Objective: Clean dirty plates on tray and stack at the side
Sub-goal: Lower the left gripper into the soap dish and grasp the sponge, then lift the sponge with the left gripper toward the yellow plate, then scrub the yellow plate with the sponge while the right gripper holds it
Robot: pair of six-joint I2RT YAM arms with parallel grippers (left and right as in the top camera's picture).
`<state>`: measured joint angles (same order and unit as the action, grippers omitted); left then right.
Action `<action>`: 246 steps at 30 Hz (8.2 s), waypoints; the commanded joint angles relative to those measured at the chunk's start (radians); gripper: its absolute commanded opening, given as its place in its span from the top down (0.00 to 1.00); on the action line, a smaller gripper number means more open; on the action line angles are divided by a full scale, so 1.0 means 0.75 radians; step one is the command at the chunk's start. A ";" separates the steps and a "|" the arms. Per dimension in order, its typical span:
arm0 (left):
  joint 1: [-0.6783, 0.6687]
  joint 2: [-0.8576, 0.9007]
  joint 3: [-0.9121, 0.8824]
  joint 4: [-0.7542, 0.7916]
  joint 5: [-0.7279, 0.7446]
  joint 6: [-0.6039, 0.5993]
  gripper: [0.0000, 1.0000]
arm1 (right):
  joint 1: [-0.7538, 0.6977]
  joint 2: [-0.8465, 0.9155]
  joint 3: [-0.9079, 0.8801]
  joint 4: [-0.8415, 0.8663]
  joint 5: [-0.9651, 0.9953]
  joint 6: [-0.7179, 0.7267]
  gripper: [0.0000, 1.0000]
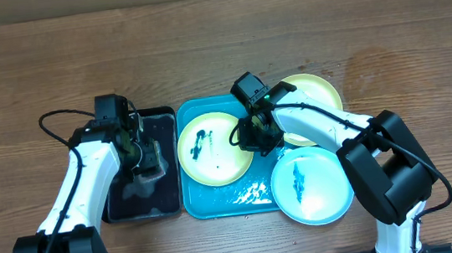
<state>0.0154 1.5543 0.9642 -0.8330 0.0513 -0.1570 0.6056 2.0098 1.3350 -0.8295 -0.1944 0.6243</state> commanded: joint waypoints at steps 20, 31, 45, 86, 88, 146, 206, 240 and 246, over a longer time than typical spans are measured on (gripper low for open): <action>0.007 0.168 0.027 0.128 -0.014 -0.081 0.71 | 0.004 0.047 -0.001 0.012 0.024 -0.004 0.92; 0.007 0.186 0.027 0.160 -0.038 -0.080 0.96 | 0.004 0.047 -0.001 0.008 0.024 -0.003 0.92; 0.008 0.168 0.049 0.123 0.071 -0.089 0.96 | 0.004 0.047 -0.001 -0.019 0.024 -0.004 0.93; -0.284 -0.696 0.167 0.127 -0.600 0.016 0.96 | 0.004 0.047 -0.001 -0.046 0.024 -0.034 0.93; -0.284 -0.695 0.167 0.126 -0.599 0.016 0.96 | 0.004 0.047 -0.001 -0.046 0.024 -0.034 0.93; -0.284 0.067 0.167 0.052 0.541 0.024 0.96 | -0.004 0.047 -0.001 -0.058 0.198 0.038 0.96; -0.353 0.538 0.177 0.470 -0.054 -0.325 0.96 | -0.016 0.047 -0.001 -0.215 0.257 0.100 0.96; -0.585 0.539 0.177 0.172 0.690 0.052 0.96 | -0.016 0.047 -0.001 -0.215 0.251 0.100 0.96; -0.604 0.539 0.177 0.279 0.581 -0.098 0.96 | -0.016 0.047 -0.001 -0.215 0.221 0.100 0.96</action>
<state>-0.4225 1.9156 1.1156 -0.6674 0.5278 -0.1577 0.5968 2.0113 1.3632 -0.9878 -0.0685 0.6830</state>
